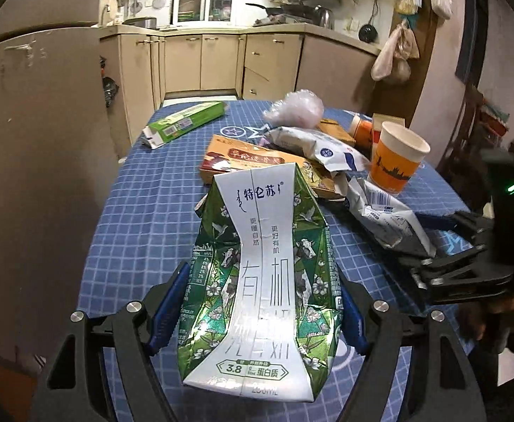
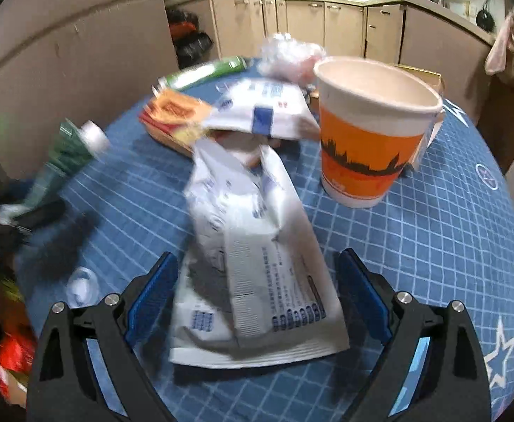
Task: Collect trash
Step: 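Grasp the green milk carton with the left gripper while the right grasps the white bag, then carry the milk carton and white bag over the bucket and open both grippers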
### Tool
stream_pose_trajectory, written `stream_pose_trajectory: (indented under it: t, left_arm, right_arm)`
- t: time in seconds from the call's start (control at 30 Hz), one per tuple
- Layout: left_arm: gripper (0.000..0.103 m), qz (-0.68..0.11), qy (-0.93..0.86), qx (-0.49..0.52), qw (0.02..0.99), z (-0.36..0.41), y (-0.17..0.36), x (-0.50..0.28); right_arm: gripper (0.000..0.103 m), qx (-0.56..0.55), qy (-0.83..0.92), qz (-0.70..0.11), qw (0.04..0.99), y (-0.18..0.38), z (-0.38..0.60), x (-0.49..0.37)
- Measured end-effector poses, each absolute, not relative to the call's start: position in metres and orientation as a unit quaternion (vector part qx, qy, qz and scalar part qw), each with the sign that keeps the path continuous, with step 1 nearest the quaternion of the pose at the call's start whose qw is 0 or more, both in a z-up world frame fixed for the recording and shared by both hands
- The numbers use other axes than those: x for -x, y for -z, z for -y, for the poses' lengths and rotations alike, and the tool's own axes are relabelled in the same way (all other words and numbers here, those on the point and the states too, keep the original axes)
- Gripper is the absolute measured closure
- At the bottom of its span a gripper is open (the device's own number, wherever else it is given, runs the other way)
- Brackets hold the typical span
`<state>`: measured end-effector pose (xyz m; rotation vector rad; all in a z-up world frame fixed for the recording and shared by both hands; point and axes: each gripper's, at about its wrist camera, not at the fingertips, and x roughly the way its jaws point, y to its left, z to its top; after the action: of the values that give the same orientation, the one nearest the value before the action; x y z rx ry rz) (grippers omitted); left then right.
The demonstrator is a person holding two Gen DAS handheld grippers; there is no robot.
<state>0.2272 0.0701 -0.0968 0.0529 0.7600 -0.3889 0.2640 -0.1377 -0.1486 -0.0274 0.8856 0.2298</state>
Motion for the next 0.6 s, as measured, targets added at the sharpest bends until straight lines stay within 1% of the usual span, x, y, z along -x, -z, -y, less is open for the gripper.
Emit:
stream_pose_trajectory:
  t: [0.03,0.13,0.17,0.33,0.43,0.6]
  left_arm:
    - [0.027,-0.366,0.185,-0.026,0.911,-0.072,0.096,-0.225]
    - [0.027,-0.365,0.174,-0.025,0.914,-0.073,0.093,-0.222]
    - [0.027,-0.366,0.174,-0.022,0.914,-0.074,0.093,-0.221]
    - [0.027,-0.362,0.168,-0.023,0.917,-0.067,0.091,-0.217]
    - [0.027,-0.361,0.172,-0.019,0.916,-0.059,0.088,-0.213]
    - [0.027,-0.356,0.173,-0.034,0.918,-0.041,0.084,-0.205]
  right_arm:
    - [0.024,0.012,-0.111,-0.427,0.897,0.148,0.138,-0.264]
    - [0.032,0.012,-0.107,-0.424,0.899,0.148,0.139,-0.258]
    - [0.033,0.008,-0.108,-0.424,0.899,0.148,0.14,-0.255]
    - [0.055,-0.02,-0.115,-0.416,0.902,0.146,0.152,-0.232]
    - [0.061,-0.04,-0.114,-0.413,0.903,0.144,0.164,-0.221]
    - [0.063,-0.086,-0.125,-0.398,0.905,0.134,0.18,-0.201]
